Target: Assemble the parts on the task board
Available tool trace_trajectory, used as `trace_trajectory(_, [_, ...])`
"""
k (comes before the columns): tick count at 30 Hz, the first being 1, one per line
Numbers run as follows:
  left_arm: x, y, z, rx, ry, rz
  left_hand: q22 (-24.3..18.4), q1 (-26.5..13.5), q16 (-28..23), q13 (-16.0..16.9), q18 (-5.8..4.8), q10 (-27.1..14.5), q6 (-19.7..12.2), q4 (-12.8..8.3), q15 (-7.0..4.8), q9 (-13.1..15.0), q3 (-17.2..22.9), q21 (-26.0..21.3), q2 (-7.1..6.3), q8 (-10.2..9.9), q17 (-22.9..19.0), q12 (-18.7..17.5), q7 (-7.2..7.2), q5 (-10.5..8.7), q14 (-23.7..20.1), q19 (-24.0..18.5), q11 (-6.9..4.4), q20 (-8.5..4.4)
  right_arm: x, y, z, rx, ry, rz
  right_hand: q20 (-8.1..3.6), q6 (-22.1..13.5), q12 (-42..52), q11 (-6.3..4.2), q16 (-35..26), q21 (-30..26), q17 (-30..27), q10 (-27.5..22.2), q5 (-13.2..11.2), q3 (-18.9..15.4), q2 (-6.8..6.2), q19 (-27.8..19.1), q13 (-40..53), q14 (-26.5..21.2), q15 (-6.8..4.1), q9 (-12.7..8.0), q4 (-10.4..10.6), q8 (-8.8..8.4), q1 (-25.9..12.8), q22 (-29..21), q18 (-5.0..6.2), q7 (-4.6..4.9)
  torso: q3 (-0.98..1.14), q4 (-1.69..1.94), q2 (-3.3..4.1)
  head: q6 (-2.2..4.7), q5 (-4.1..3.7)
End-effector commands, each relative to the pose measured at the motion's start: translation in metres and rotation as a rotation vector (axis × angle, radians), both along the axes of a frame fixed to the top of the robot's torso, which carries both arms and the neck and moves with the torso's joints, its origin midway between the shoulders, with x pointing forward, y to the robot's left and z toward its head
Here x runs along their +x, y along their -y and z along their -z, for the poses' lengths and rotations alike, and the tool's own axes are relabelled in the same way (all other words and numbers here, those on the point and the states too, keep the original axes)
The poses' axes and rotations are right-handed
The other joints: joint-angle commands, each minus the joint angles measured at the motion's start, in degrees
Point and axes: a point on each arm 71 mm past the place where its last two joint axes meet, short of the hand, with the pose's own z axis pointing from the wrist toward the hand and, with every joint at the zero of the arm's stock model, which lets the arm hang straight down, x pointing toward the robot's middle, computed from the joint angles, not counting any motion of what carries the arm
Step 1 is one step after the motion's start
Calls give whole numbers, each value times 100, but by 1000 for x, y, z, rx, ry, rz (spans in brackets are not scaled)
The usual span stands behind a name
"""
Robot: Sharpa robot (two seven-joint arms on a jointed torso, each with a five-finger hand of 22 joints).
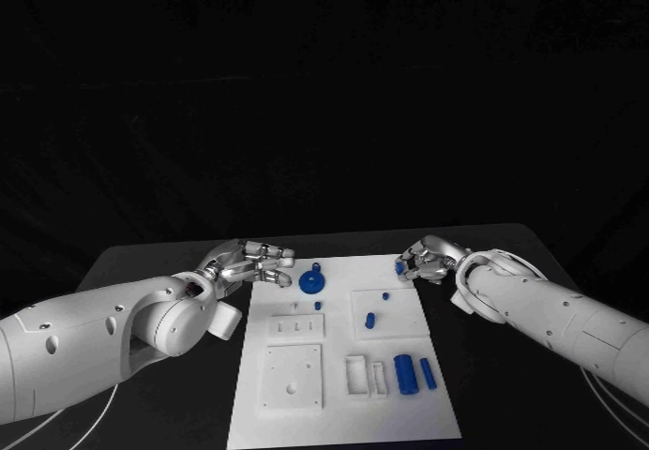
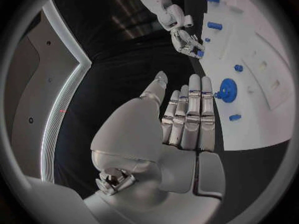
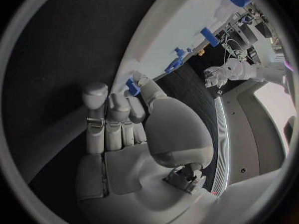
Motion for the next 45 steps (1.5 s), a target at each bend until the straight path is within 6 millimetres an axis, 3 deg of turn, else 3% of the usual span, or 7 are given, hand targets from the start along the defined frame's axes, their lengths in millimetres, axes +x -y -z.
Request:
trace_trajectory(1, [-1, 2, -1, -9, 3, 19, -8, -11, 0, 3, -66, -33, -37, -22, 13, -4, -13, 25, 44, -20, -7, -26, 21, 12, -34, -37, -6, -5, 0, -3, 1, 7, -7, -18, 3, 35, 26, 47, 31, -14, 4, 8, -38, 8, 14, 316, 107, 14, 19, 6, 16, -13, -60, 448, -8, -18, -2, 3, 0, -2, -7])
trace_trajectory(10, [0, 1, -1, -7, 3, 16, -8, -11, 0, 3, -66, -33, -37, -22, 13, -4, -13, 25, 44, -20, -7, -26, 21, 12, -34, -37, -6, -5, 0, -5, 0, 9, -2, -19, 1, 33, 18, 46, 22, -20, 0, 2, -34, -58, 15, 316, 100, 12, 18, 6, 41, -12, -51, 445, -9, -19, -4, -1, -1, -2, -10])
trace_trajectory(15, [1, 1, -1, -6, 3, 15, -8, -11, 0, 3, -66, -33, -37, -22, 13, -4, -13, 25, 44, -20, -7, -26, 21, 12, -34, -37, -6, -5, 0, -5, 0, 9, 5, -16, 12, 144, 31, 84, 33, -16, 12, 1, -77, -10, 99, 317, 106, 15, 35, 6, 65, -13, -58, 447, -2, 6, -5, 0, -2, -7, -8])
trace_trajectory(27, [1, 1, -1, -5, 1, 15, -8, -11, 0, 3, -66, -33, -37, -22, 13, -4, -13, 25, 44, -20, -7, -26, 21, 12, -34, -37, -6, -5, 1, -4, -1, 10, 23, -6, 63, 631, 50, 163, 39, -3, 21, -21, -742, 531, 234, 314, 108, 12, 83, 18, 18, -10, -33, 451, 47, 67, -3, -1, -5, -16, -3])
trace_trajectory(35, [1, 1, -1, -4, 0, 15, -8, -11, 0, 3, -66, -33, -37, -22, 13, -4, -13, 25, 44, -20, -7, -26, 21, 12, -34, -37, -6, -5, 1, -3, -2, 10, 41, 6, 70, 829, 64, 168, 53, 18, 37, -21, -1074, 928, 187, 315, 100, 19, 89, 26, 65, -4, -38, 455, 56, 70, -3, -6, -3, -13, -1])
trace_trajectory(41, [0, 1, 0, 6, -3, 15, -5, -8, 12, 3, -61, -3, -41, -14, 3, -4, -21, 39, 48, -20, -2, -25, 20, 11, -9, -22, -16, -13, -1, -7, -7, 12, 80, 5, 57, 870, 82, 160, 80, 47, 73, 0, -988, 925, 122, 323, 99, 27, 75, 24, 125, -9, -67, 457, 60, 56, -5, -16, -9, -10, 10])
trace_trajectory(45, [1, 2, -1, 26, -10, 15, 92, -55, 335, 6, -18, 229, -32, 10, -153, -3, -40, 235, 59, -18, 144, -6, -3, 16, 419, 252, -107, -128, -5, -11, -14, 2, 112, -11, 47, 876, 77, 152, 96, 69, 98, 2, -883, 858, 88, 329, 93, 35, 64, 24, 154, -8, -68, 457, 64, 49, -7, -27, -25, 9, 13])
